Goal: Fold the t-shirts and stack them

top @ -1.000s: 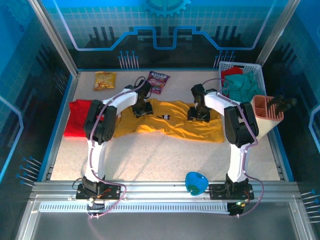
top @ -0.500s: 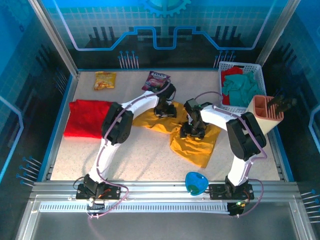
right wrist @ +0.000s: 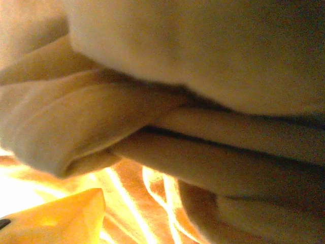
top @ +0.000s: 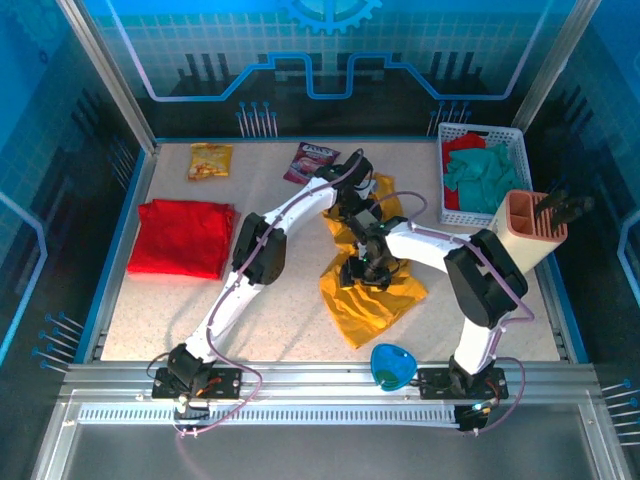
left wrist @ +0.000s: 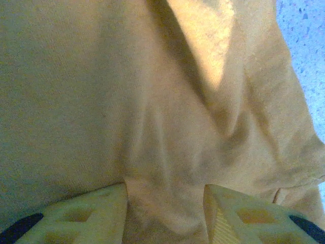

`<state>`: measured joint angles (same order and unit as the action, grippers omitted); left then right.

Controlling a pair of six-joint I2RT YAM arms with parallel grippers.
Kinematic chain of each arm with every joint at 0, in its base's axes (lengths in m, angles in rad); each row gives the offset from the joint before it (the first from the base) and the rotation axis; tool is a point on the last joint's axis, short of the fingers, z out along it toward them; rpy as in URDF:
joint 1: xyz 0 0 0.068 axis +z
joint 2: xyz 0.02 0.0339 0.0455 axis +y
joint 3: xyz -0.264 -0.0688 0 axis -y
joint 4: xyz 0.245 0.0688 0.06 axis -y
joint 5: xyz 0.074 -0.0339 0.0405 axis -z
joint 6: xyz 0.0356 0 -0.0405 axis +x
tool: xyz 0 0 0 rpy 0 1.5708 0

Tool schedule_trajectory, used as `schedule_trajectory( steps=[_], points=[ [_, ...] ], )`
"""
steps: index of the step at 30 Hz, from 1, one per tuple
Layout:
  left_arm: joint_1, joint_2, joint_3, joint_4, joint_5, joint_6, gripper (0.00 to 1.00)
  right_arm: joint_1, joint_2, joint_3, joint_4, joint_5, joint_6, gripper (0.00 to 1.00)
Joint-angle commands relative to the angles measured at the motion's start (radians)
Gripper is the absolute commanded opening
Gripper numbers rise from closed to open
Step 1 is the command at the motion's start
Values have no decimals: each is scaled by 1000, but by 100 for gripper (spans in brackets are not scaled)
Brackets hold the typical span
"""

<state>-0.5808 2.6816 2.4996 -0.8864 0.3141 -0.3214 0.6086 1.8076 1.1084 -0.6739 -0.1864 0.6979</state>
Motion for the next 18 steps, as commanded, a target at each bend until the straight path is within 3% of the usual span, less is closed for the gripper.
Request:
schedule_trajectory(
  steps=[1,8,12,18],
  points=[
    [35,32,30,-5,69,39,45,24,67,9,63,-52,39,66],
    [118,21,31,9,99,26,46,75,147,125,74,-99,73,66],
    [136,-4,43,11,118,57,47,109,147,99,181,-170,165,66],
    [132,-57,2,-50,174,167,49,115,29,71,103,-65,156,70]
  ],
)
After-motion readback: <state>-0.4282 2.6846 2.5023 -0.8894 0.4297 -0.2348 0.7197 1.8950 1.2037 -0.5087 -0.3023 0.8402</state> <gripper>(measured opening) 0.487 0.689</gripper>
